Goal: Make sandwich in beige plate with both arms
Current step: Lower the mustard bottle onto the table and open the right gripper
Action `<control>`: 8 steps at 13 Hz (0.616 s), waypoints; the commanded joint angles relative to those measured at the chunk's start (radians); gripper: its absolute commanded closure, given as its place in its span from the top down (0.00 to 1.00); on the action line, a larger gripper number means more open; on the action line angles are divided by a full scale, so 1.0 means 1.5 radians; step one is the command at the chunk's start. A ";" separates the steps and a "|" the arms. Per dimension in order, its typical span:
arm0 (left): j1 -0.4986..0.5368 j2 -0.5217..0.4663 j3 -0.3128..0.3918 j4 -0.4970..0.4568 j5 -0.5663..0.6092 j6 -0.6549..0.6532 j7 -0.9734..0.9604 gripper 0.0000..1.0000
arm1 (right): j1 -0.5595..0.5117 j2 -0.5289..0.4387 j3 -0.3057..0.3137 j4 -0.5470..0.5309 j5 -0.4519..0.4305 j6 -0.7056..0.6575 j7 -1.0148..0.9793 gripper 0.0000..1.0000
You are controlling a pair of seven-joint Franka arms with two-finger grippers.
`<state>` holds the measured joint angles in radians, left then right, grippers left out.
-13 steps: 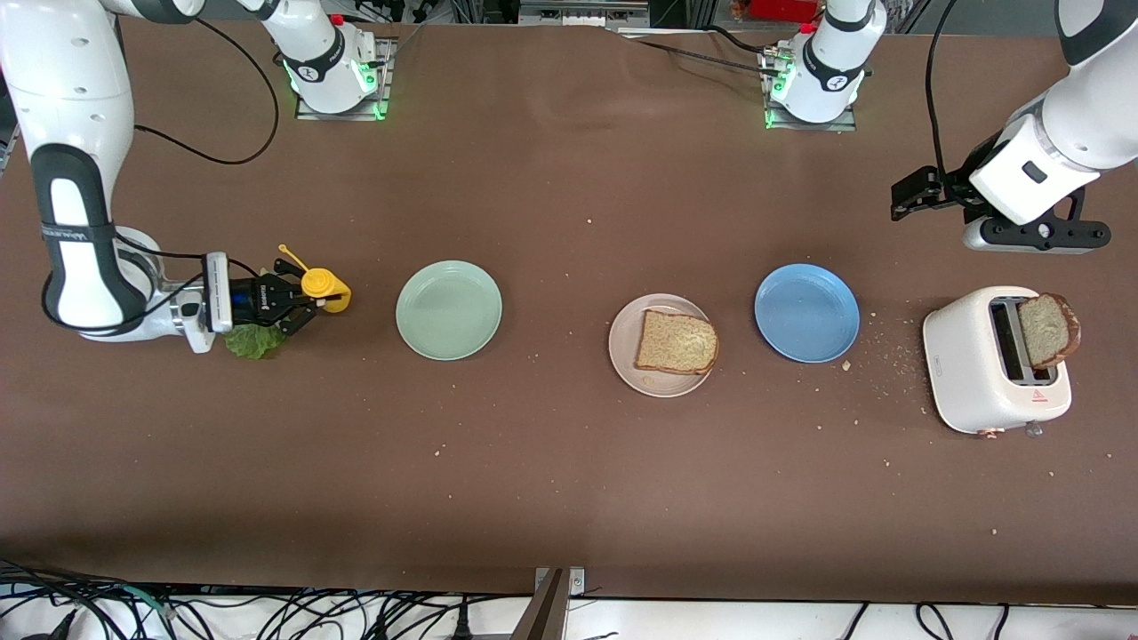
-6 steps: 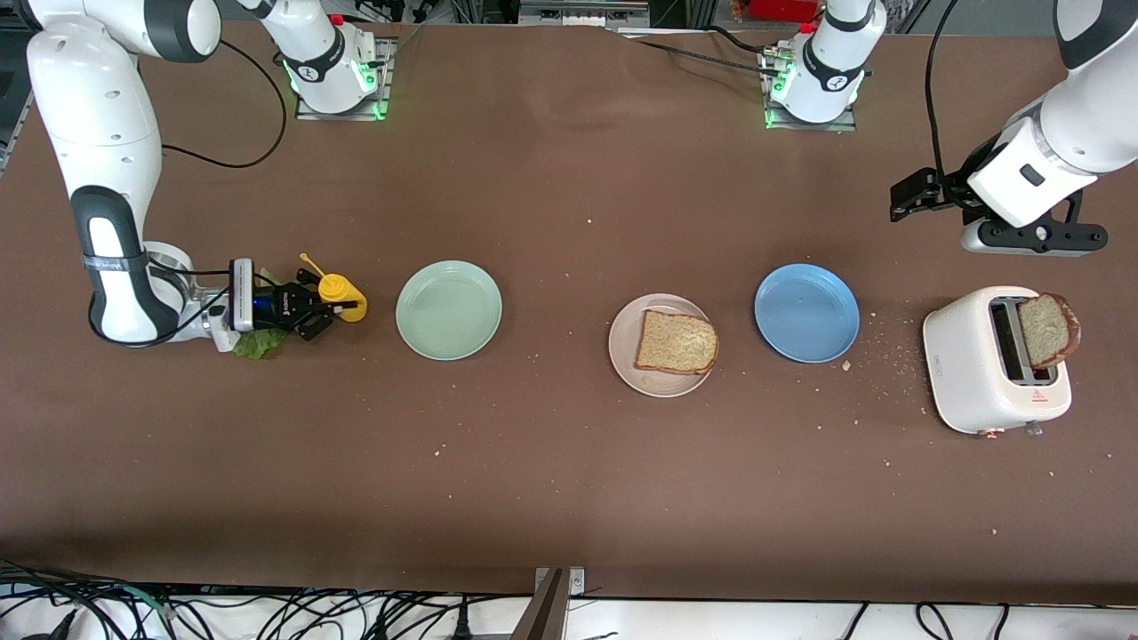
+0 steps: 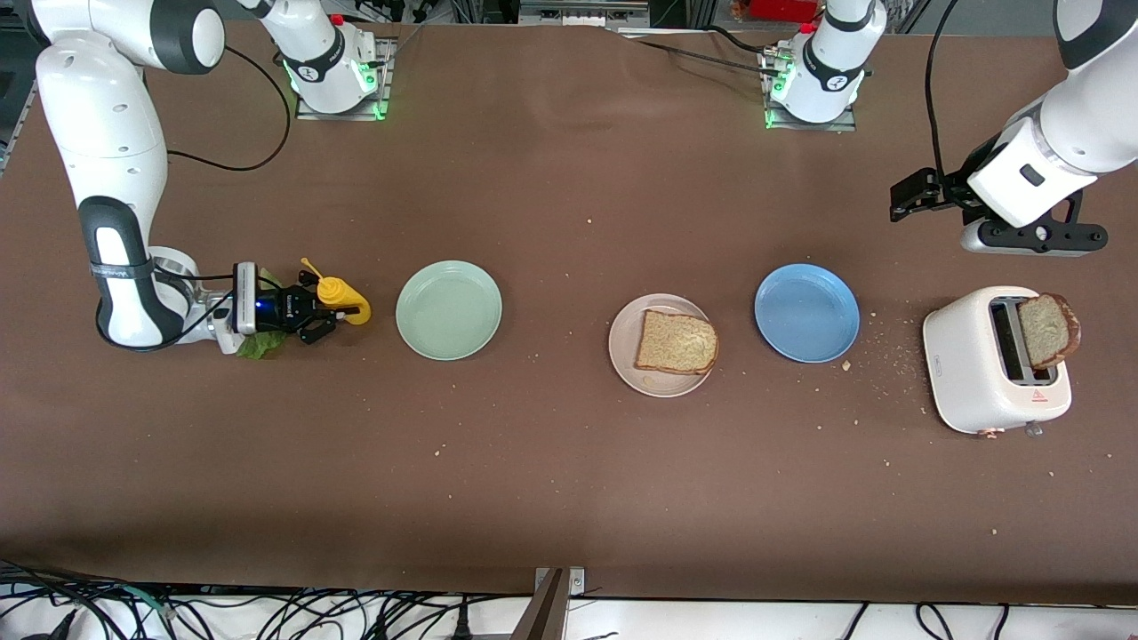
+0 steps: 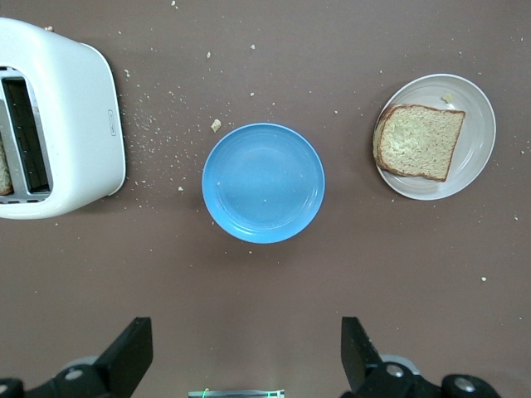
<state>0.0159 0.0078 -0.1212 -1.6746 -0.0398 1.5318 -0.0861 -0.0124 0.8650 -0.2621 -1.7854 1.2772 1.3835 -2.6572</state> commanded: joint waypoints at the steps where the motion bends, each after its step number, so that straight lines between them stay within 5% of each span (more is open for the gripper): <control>1: -0.001 -0.002 0.002 0.002 -0.007 -0.006 0.012 1.00 | -0.017 0.008 0.003 0.014 0.007 -0.018 -0.002 1.00; 8: -0.002 -0.001 0.002 0.002 -0.006 -0.005 0.011 1.00 | -0.030 0.005 -0.073 0.134 -0.094 -0.014 0.084 1.00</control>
<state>0.0158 0.0079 -0.1212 -1.6746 -0.0398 1.5318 -0.0861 -0.0481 0.8657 -0.3442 -1.6651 1.1916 1.3831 -2.5902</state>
